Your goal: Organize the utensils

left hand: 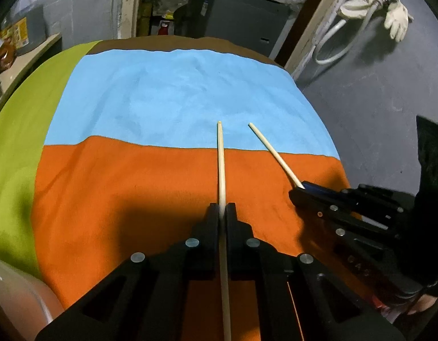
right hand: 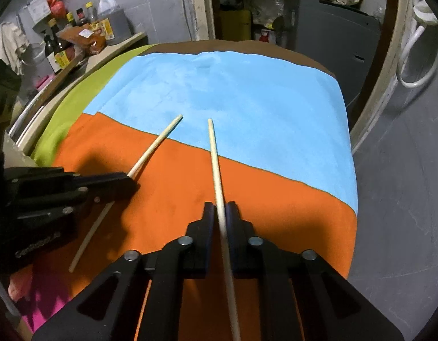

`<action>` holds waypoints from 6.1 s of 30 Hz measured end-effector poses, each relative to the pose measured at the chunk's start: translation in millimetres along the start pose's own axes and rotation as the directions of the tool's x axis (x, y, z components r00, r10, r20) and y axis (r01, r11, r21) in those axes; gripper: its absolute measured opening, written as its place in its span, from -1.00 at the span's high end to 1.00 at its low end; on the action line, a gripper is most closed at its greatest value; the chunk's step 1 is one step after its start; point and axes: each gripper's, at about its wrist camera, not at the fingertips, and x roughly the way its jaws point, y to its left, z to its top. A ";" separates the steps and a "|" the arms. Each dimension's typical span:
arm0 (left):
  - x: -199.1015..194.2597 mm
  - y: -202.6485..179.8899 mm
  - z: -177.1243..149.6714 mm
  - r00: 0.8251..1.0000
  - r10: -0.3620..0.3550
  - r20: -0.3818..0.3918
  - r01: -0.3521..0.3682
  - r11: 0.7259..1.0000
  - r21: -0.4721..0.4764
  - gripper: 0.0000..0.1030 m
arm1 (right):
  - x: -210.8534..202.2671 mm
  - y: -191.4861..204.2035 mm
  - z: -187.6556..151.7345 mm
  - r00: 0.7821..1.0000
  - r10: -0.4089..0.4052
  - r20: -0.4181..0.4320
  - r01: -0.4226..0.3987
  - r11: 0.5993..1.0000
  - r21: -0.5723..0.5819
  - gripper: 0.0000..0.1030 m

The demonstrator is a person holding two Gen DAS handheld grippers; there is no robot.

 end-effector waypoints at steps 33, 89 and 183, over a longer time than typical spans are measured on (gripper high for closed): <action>-209.8 -4.7 -73.1 0.665 0.041 0.746 -0.076 0.997 0.013 0.95 | -162.4 101.2 -33.3 0.627 0.096 0.773 -0.085 0.995 -0.055 0.94; -246.2 179.4 -104.3 0.550 0.179 0.816 -0.056 0.982 -0.178 0.95 | -90.1 220.9 11.8 0.492 0.244 0.836 -0.326 0.942 -0.083 0.94; -253.4 110.8 -142.8 0.593 0.003 0.805 -0.001 1.000 -0.003 -0.91 | -155.4 157.6 -54.8 0.595 0.091 0.798 -0.159 0.987 0.006 -0.95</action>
